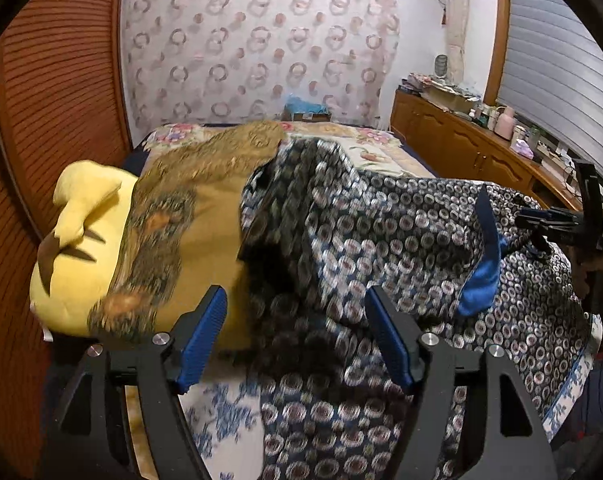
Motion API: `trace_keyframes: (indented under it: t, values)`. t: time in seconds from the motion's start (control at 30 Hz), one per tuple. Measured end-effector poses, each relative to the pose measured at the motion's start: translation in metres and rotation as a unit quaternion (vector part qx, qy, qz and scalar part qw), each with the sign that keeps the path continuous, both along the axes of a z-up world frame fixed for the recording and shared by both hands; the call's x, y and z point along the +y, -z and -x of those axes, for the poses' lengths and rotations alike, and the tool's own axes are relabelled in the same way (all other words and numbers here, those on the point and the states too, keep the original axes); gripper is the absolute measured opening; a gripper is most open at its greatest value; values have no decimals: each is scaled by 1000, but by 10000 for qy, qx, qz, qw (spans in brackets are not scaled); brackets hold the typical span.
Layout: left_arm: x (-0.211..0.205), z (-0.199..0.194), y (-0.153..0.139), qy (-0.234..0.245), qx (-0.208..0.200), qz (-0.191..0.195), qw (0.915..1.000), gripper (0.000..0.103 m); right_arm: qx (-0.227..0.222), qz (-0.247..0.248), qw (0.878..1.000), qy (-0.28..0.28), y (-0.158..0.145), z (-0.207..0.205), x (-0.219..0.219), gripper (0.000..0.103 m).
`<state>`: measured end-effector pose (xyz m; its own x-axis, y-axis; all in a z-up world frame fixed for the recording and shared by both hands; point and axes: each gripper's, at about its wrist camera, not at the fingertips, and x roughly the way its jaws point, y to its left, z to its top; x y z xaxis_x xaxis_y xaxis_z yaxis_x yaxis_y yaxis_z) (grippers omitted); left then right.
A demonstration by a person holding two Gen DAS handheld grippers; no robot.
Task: Fold small clothes
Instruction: 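Raise the navy robe with both grippers and swing it over the bed, then lay the robe flat on the bed with both grippers, spreading it out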
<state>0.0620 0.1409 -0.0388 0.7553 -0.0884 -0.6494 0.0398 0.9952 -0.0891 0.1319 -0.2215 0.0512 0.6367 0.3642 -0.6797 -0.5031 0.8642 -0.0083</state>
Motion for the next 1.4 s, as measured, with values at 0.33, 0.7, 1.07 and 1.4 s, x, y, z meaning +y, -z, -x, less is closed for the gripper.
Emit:
trace_keyframes:
  t: [0.33,0.7,1.07,1.4]
  values:
    - [10,-8,3,-113,-35,38,9999,72,-76,262,9996,-112,6,-39,36,50]
    - [9,-27,-1,-54,-109,256,9996,72,-70,467,9988,-95,9,-76,70,44]
    - [3,-31,-1,-54,-180,195,9996,66,-174,239,9993,-207,16,-73,54,1]
    - [3,-25,-3,100,-203,255,9994,35,-810,-211,9958,-376,-5,13,9,1]
